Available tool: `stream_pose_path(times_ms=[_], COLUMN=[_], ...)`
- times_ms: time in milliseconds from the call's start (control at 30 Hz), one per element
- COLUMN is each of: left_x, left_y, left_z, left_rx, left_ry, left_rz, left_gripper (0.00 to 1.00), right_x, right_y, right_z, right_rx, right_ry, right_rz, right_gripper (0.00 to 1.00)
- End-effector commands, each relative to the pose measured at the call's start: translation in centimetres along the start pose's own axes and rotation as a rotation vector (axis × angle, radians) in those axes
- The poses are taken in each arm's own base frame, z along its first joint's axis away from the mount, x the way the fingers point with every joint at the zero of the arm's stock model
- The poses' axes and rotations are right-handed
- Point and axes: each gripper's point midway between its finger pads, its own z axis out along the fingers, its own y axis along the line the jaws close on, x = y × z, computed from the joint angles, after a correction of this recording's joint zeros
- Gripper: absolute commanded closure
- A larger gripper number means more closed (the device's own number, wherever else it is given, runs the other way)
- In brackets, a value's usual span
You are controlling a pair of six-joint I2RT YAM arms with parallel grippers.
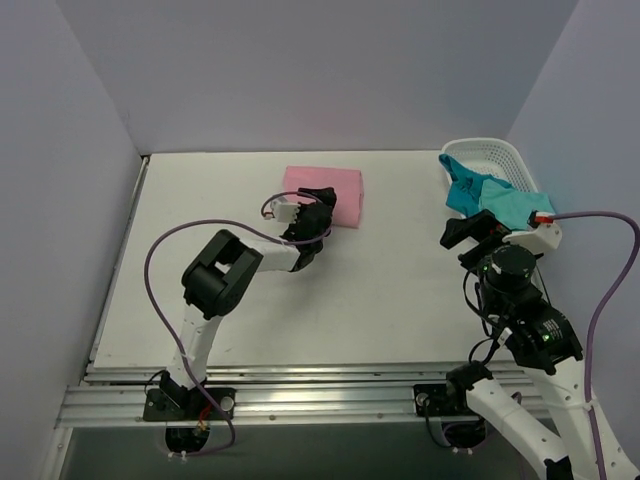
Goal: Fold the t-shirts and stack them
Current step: Fold the tshirt, then neatly place the folded tshirt to the corner
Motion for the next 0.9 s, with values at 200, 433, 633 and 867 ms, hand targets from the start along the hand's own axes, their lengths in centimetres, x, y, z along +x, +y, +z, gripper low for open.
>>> stream_pose_path(times_ms=[200, 433, 633, 867], left_x=[-0.4, 0.9, 0.9, 0.3], left_y=[0.2, 3.0, 4.7, 6.2], left_z=[-4.2, -1.4, 1.2, 1.2], left_rx=[-0.108, -0.212, -0.295, -0.390], left_ry=[-0.027, 0.012, 0.005, 0.006], left_rz=[0.006, -0.085, -0.105, -0.046], left_gripper=[0.04, 0.02, 0.00, 0.07], right_x=[-1.9, -2.2, -3.5, -4.0], right_y=[-0.4, -0.6, -1.2, -1.1], right_z=[-0.4, -0.8, -1.7, -1.8], right_rx=[0.026, 0.025, 0.040, 0.045], right_ry=[-0.071, -0.079, -0.117, -0.134], right_rz=[-0.005, -0.008, -0.010, -0.011], right_gripper=[0.00, 0.00, 0.00, 0.00])
